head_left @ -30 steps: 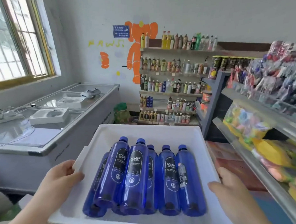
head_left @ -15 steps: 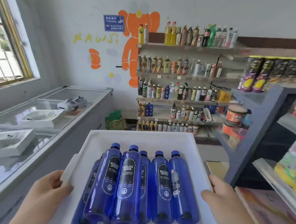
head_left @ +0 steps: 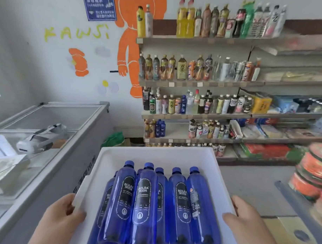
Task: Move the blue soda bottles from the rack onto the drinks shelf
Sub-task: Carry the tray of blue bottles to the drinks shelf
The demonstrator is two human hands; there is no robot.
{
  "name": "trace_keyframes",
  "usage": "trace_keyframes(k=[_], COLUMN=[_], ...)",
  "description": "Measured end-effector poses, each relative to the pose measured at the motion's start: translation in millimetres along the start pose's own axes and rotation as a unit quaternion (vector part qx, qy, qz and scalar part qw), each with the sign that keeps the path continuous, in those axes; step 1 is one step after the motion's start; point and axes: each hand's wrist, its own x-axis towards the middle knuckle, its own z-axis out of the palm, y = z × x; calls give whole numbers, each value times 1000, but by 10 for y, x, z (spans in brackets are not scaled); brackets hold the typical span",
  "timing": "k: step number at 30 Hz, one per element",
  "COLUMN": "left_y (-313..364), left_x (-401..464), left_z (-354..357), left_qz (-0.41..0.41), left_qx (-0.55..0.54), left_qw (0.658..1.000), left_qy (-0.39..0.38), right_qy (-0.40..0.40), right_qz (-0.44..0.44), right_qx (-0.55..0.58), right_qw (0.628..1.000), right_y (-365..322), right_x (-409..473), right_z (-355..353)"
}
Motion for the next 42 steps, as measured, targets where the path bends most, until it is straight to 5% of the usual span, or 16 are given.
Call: trace_keyframes(k=[11,21,32,42], left_y=[811,991,309,-666], left_x=[2704,4686,6175,6736], left_z=[1353,2187,3223,4269], left_qz=[-8,-15,-2,-53], left_qx=[54,122,154,201], left_qw=[998,992,988,978], left_qy=[44,39,13,25], right_qy=[-21,-14,41,8], right_qz=[-26,-8,41,26], right_qx=[5,3,-15,-42], right_qw=[999,1000,998,999], right_y=[-422,-686,66,1113], right_x=[3201,5103,6657,7708], right_z=[-36,179,1043,1538])
